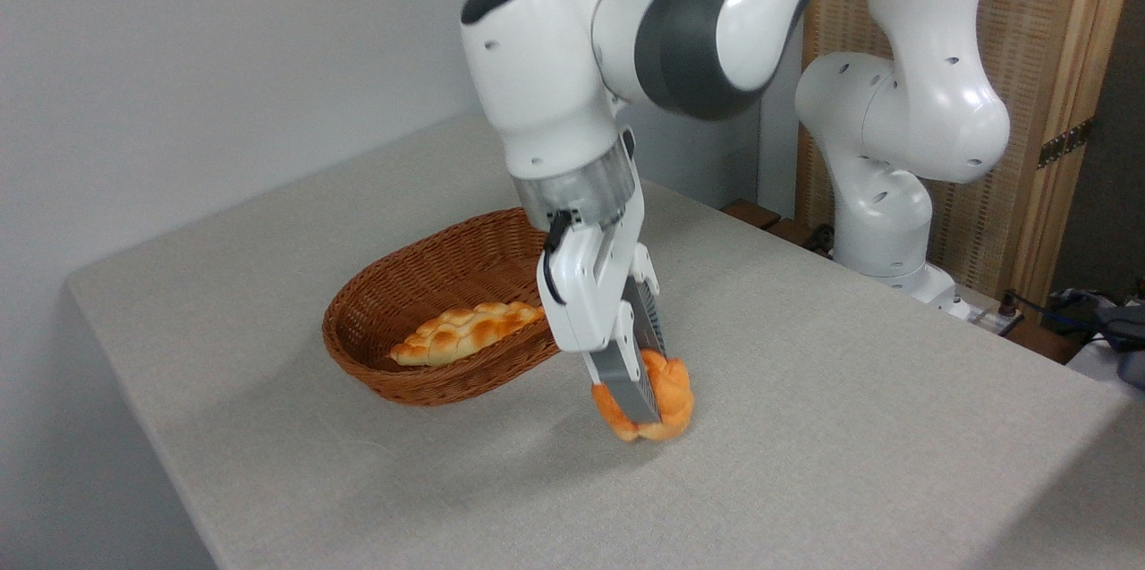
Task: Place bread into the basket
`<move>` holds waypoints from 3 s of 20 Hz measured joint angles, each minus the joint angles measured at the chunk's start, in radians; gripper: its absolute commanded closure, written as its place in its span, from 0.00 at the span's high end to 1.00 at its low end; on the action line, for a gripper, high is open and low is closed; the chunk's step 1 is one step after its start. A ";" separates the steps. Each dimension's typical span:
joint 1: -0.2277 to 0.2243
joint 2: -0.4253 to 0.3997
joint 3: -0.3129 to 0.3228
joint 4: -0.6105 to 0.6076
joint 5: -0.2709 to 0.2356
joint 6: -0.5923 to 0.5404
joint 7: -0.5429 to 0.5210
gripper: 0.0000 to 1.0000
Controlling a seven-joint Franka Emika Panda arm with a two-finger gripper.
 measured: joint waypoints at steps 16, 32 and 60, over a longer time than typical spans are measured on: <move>-0.157 0.019 -0.197 0.190 -0.323 -0.223 -0.587 0.76; -0.158 0.070 -0.255 0.114 -0.323 -0.048 -0.682 1.00; -0.105 0.241 -0.057 0.703 -0.256 -0.320 -0.888 1.00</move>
